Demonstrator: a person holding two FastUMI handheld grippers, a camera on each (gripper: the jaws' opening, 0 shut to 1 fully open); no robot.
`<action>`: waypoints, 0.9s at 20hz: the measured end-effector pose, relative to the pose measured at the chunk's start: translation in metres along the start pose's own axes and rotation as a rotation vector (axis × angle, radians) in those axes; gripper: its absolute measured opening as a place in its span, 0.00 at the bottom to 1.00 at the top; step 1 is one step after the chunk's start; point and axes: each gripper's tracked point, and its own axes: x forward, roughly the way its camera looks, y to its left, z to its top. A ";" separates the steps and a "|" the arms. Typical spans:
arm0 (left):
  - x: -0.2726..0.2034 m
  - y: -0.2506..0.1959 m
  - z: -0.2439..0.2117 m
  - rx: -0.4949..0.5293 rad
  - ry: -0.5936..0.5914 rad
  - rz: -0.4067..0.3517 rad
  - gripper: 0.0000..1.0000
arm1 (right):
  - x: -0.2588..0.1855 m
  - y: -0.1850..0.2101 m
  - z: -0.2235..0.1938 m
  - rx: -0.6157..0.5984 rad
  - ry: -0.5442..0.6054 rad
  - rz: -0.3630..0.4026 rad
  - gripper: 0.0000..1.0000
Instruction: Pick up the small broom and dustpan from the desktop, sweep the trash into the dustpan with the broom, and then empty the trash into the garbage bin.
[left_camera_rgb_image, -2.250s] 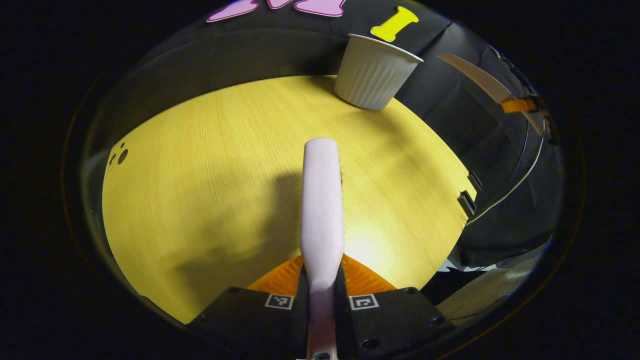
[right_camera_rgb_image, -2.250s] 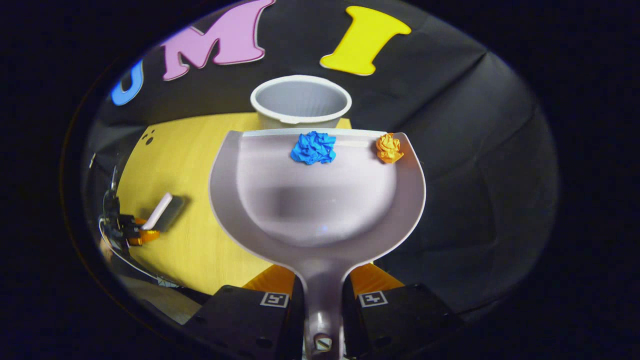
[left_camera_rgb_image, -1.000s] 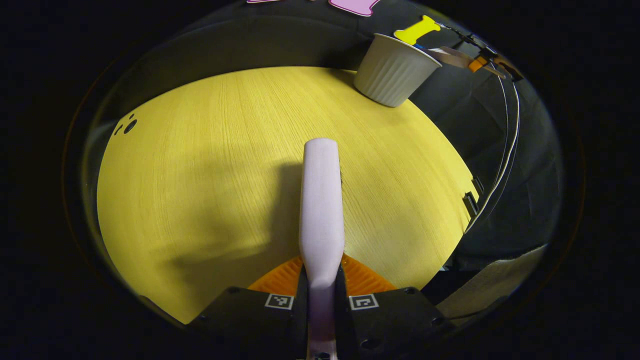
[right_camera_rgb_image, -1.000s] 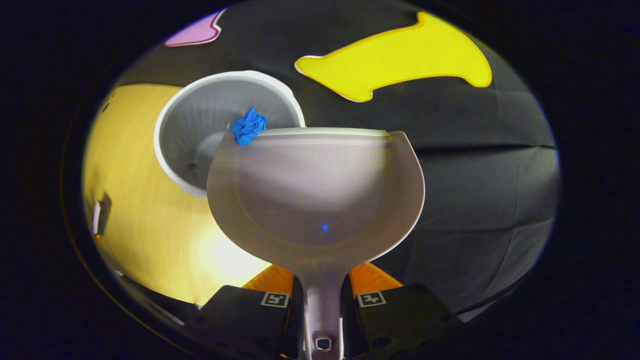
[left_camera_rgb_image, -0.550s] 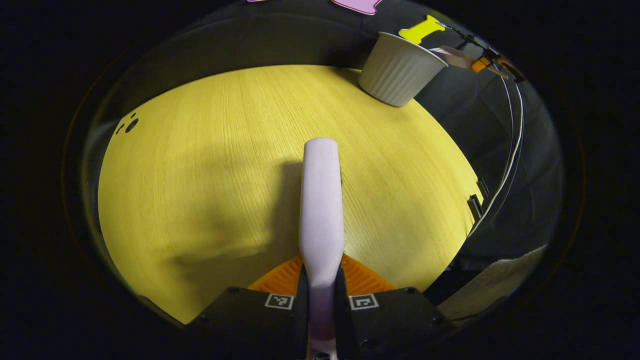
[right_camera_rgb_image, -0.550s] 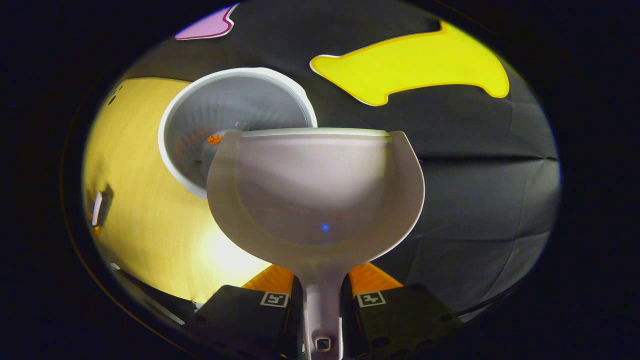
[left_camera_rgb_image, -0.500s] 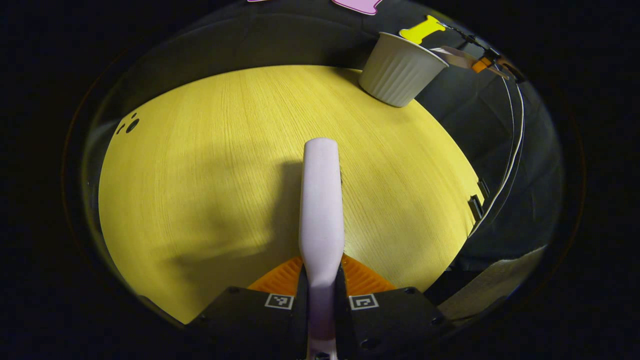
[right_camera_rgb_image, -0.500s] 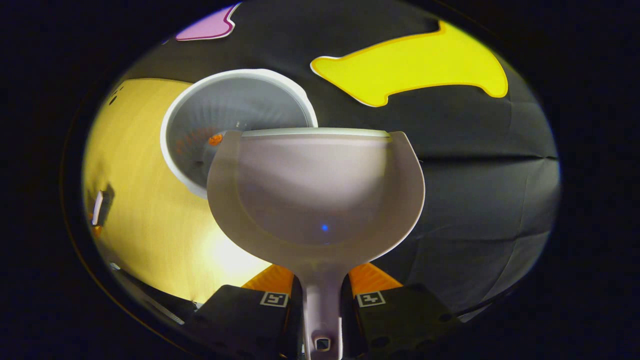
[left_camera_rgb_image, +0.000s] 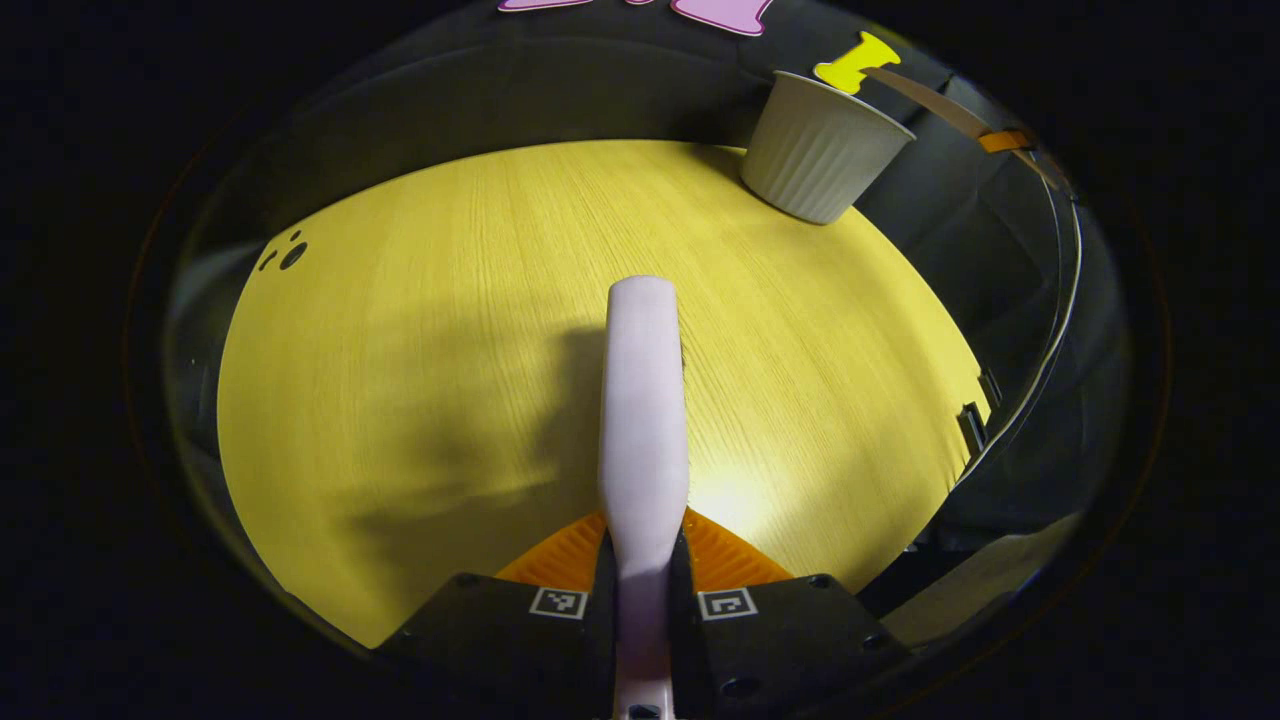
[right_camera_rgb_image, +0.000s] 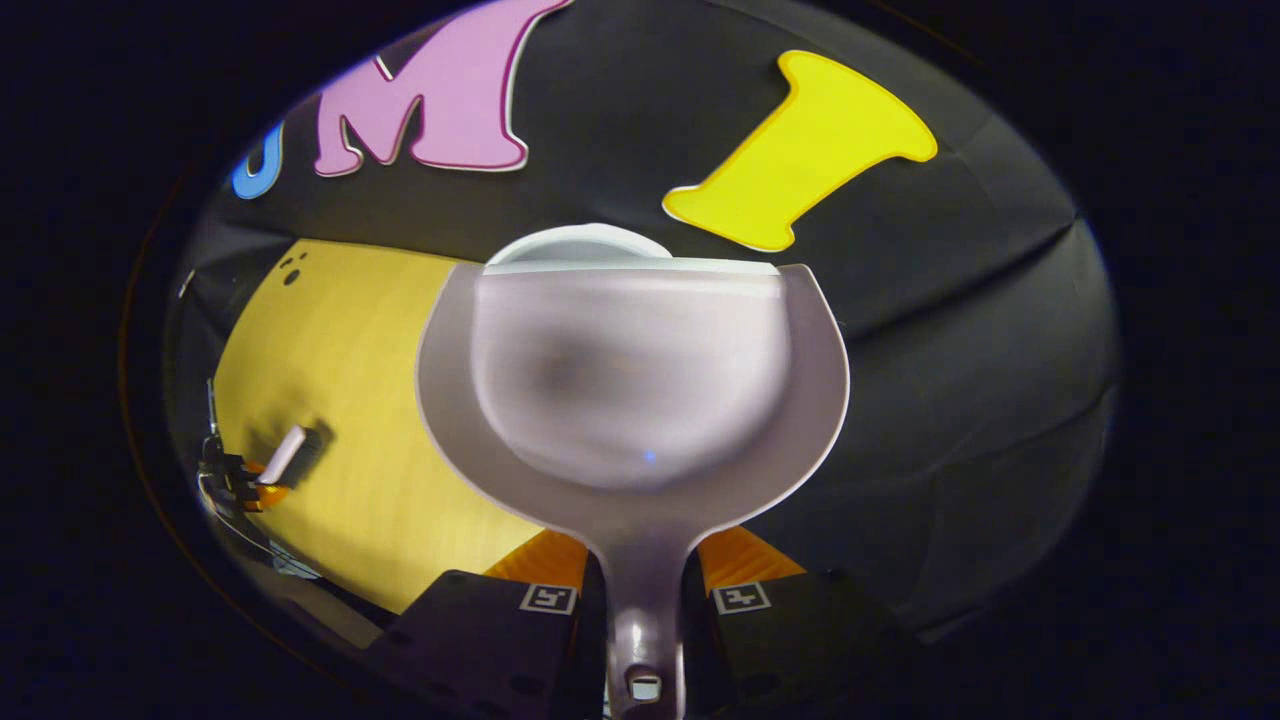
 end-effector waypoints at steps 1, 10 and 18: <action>0.000 0.001 0.000 0.000 -0.001 0.014 0.26 | -0.005 0.010 -0.003 0.007 -0.023 0.031 0.34; -0.011 0.022 -0.004 -0.021 -0.012 0.138 0.26 | -0.032 0.102 -0.073 -0.012 -0.085 0.222 0.31; -0.014 0.041 -0.013 -0.033 0.001 0.223 0.26 | 0.024 0.185 -0.162 -0.035 0.021 0.307 0.31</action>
